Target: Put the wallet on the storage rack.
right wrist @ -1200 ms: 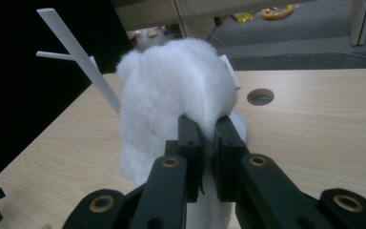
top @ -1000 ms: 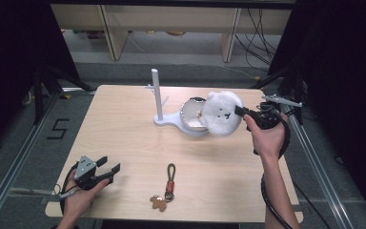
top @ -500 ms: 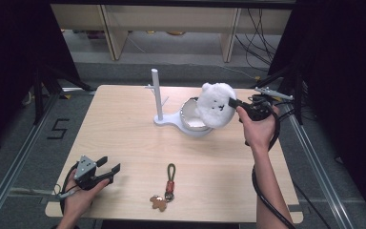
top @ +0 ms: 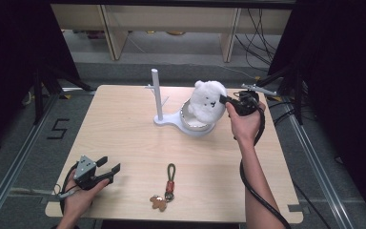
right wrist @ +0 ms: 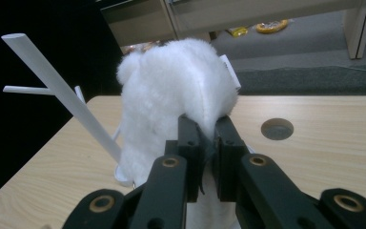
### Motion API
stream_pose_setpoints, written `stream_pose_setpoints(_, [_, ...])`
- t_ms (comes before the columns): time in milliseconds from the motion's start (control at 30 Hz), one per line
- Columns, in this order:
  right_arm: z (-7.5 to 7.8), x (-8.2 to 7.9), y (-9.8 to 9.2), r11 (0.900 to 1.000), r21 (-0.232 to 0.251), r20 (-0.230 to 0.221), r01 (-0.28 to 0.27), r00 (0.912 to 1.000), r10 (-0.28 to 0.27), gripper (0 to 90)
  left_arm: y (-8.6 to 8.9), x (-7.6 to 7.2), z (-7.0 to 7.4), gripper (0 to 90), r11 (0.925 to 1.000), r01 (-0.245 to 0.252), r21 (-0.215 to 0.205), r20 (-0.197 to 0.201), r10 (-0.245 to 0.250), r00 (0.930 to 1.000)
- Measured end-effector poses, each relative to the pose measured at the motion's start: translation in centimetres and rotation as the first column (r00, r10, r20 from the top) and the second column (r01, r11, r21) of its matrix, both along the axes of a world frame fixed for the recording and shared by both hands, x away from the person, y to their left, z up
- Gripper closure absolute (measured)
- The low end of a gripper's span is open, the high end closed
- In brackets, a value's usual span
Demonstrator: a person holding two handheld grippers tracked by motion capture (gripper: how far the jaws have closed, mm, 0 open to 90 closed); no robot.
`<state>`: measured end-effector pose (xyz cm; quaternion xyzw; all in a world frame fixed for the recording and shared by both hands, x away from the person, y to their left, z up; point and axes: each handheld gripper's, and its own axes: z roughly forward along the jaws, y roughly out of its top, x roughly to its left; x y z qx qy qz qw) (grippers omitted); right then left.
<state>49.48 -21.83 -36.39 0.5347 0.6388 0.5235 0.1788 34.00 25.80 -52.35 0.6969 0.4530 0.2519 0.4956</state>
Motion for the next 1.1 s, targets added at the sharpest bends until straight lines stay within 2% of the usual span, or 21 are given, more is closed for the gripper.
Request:
stream_pose_setpoints(33, [-0.2, 0.2, 0.1, 1.000, -0.008, 0.011, 0.003, 0.9999, -0.003, 84.9, 0.0, 0.0, 0.0, 35.8, 1.0000, -0.004, 0.004, -0.003, 0.004, 1.0000])
stream_pose_setpoints(67, [-0.2, 0.2, 0.4, 1.000, 0.005, -0.008, 0.009, 0.9999, -0.009, 84.9, 0.0, 0.0, 0.0, 35.8, 1.0000, -0.001, 0.002, -0.002, 0.001, 1.0000])
stream_pose_setpoints(100, [-0.3, 0.5, 0.5, 1.000, -0.027, 0.003, 0.007, 1.0000, -0.007, 84.9, 0.0, 0.0, 0.0, 35.7, 1.0000, 0.000, 0.000, 0.000, 0.000, 1.0000])
stream_pose_setpoints(333, [-1.0, 1.1, 1.3, 0.999, -0.027, 0.011, 0.018, 0.9998, -0.017, 84.9, 0.0, -0.1, 0.0, 35.8, 1.0000, 0.003, -0.001, 0.002, -0.003, 1.0000])
stream_pose_setpoints(367, [-1.0, 1.0, 1.7, 0.999, -0.008, -0.020, 0.033, 0.9993, -0.033, 84.9, 0.0, -0.1, 0.0, 35.8, 1.0000, 0.003, -0.001, 0.002, -0.003, 1.0000])
stream_pose_setpoints(433, [-1.3, 1.2, 1.7, 0.999, -0.033, 0.006, 0.027, 0.9996, -0.026, 84.8, 0.0, -0.1, 0.0, 35.8, 1.0000, 0.001, -0.002, 0.002, -0.001, 1.0000])
stream_pose_setpoints(467, [-1.4, 1.2, 1.9, 0.999, -0.016, -0.005, 0.030, 0.9995, -0.030, 84.8, 0.0, -0.1, 0.0, 35.8, 1.0000, 0.000, -0.002, 0.002, 0.000, 1.0000])
stream_pose_setpoints(533, [-1.7, 1.3, 2.1, 0.999, -0.012, -0.011, 0.032, 0.9994, -0.032, 84.8, 0.0, -0.1, 0.0, 35.7, 1.0000, -0.002, -0.001, 0.002, 0.002, 1.0000])
stream_pose_setpoints(600, [-2.2, 1.6, 2.1, 0.999, -0.036, 0.015, 0.029, 0.9995, -0.029, 84.8, 0.0, -0.1, 0.0, 35.7, 1.0000, 0.002, -0.003, 0.005, -0.002, 1.0000])
stream_pose_setpoints(700, [-2.7, 1.4, 2.9, 0.999, -0.022, -0.008, 0.047, 0.9989, -0.047, 84.6, 0.0, -0.1, 0.0, 35.7, 1.0000, 0.002, 0.000, 0.002, -0.002, 1.0000])
stream_pose_setpoints(767, [-3.2, 1.5, 2.9, 0.998, -0.051, 0.017, 0.044, 0.9989, -0.043, 84.5, 0.0, -0.1, 0.0, 35.8, 1.0000, 0.002, 0.000, 0.002, -0.002, 1.0000])
stream_pose_setpoints(833, [-3.6, 1.3, 3.4, 0.997, -0.040, 0.003, 0.063, 0.9980, -0.062, 84.4, -0.1, -0.2, 0.0, 35.7, 1.0000, 0.004, 0.002, 0.002, -0.004, 1.0000])
stream_pose_setpoints(900, [-3.9, 1.4, 3.5, 0.997, -0.059, 0.020, 0.058, 0.9982, -0.057, 84.3, -0.1, -0.2, 0.0, 35.8, 1.0000, 0.004, 0.002, 0.002, -0.004, 1.0000])
stream_pose_setpoints(933, [-4.1, 1.2, 3.8, 0.996, -0.048, 0.010, 0.076, 0.9971, -0.076, 84.2, -0.1, -0.2, 0.0, 35.7, 1.0000, 0.005, 0.002, 0.001, -0.005, 1.0000])
stream_pose_setpoints(967, [-4.3, 1.2, 3.9, 0.995, -0.053, 0.021, 0.084, 0.9963, -0.083, 84.1, -0.1, -0.2, 0.0, 35.7, 1.0000, 0.005, 0.001, 0.002, -0.005, 1.0000])
stream_pose_setpoints(1000, [-4.6, 1.3, 3.8, 0.994, -0.078, 0.051, 0.077, 0.9960, -0.073, 83.8, -0.1, -0.2, 0.0, 35.7, 1.0000, 0.005, 0.002, 0.001, -0.005, 1.0000])
stream_pose_setpoints(1067, [-4.7, 1.3, 3.8, 0.993, -0.084, 0.051, 0.081, 0.9957, -0.077, 83.6, -0.1, -0.2, 0.0, 35.7, 1.0000, 0.005, 0.000, 0.004, -0.005, 1.0000])
stream_pose_setpoints(1100, [-4.7, 1.1, 4.1, 0.993, -0.063, 0.029, 0.102, 0.9945, -0.100, 83.3, -0.1, -0.2, 0.0, 35.7, 1.0000, 0.006, 0.000, 0.003, -0.006, 1.0000])
